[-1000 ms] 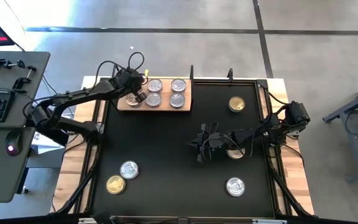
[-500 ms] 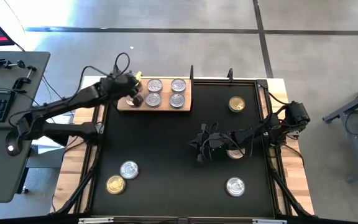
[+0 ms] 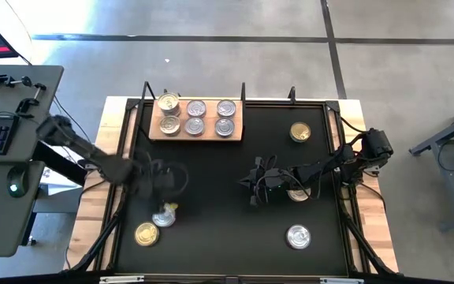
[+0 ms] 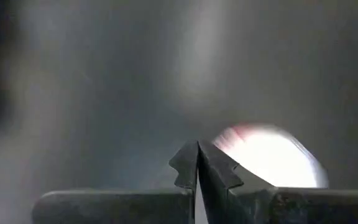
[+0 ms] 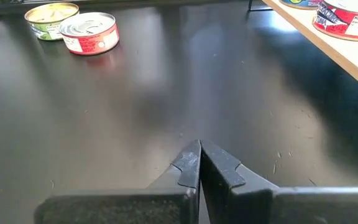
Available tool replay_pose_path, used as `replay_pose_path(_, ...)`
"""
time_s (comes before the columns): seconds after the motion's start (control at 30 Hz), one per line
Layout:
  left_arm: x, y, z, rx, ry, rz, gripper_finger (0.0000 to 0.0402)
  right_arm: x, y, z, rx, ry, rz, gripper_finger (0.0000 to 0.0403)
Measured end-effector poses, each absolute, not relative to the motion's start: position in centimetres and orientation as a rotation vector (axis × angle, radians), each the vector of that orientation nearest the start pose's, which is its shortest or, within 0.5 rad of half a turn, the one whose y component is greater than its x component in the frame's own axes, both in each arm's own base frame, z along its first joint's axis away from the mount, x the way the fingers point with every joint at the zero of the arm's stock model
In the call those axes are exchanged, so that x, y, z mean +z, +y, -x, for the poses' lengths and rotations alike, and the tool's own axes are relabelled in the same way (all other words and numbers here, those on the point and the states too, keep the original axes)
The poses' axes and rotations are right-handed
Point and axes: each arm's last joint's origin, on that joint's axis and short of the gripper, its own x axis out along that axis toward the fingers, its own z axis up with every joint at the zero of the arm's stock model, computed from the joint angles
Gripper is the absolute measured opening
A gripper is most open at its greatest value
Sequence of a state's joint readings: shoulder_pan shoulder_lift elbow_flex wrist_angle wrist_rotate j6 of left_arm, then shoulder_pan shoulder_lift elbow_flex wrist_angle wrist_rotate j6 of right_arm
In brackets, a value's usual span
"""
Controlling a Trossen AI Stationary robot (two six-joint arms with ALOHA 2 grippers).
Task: Stack canned seafood by type on shelf
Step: Stack the red tuna can on top of the red tuna can on the shelf
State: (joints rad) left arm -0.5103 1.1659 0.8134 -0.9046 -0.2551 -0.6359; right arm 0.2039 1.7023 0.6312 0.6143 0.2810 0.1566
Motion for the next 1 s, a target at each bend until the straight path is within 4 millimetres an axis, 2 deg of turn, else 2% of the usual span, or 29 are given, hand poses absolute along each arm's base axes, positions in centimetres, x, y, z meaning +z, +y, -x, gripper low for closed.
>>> replay_pose_path(0.07, 21.7, -11.0, -16.8, 0.165, 1.263, 0.218, 0.0003, 13.7, 5.5, -30.6, -0.11, 0.435, -0.044, 0.0)
replay_pose_path(0.13, 20.8, -12.6, -16.4, 0.194, 1.3, 0.254, 0.0001, 13.7, 5.5, -30.6, -0.11, 0.433, -0.045, 0.0)
replay_pose_path(0.27, 18.7, -14.5, -16.9, 0.222, 1.319, 0.209, 0.0, 13.7, 5.5, -30.6, -0.11, 0.433, -0.045, 0.0)
replay_pose_path(0.37, 17.0, -14.9, -18.5, 0.225, 1.291, 0.138, 0.0, 13.7, 5.5, -30.6, -0.11, 0.432, -0.045, 0.0)
replay_pose_path(0.47, 15.9, -14.3, -20.7, 0.263, 1.217, 0.088, 0.0, 13.7, 5.5, -30.6, -0.11, 0.431, -0.046, 0.0)
replay_pose_path(0.57, 14.9, -12.7, -23.2, 0.357, 1.108, 0.083, 0.0, 13.7, 5.5, -30.6, -0.11, 0.429, -0.046, 0.0)
replay_pose_path(0.67, 15.0, -10.5, -25.4, 0.477, 0.937, 0.113, 0.0, 13.8, 5.5, -30.6, -0.11, 0.427, -0.047, 0.0)
replay_pose_path(0.73, 16.1, -9.5, -26.4, 0.475, 0.842, 0.112, 0.0, 13.8, 5.5, -30.6, -0.11, 0.426, -0.047, 0.0)
replay_pose_path(0.83, 17.8, -8.6, -26.8, 0.425, 0.793, 0.059, 0.0, 13.8, 5.5, -30.6, -0.11, 0.426, -0.051, 0.0)
replay_pose_path(1.0, 18.8, -8.1, -26.5, 0.362, 0.806, -0.065, 0.0014, 13.7, 5.5, -30.6, -0.113, 0.431, -0.067, 0.0)
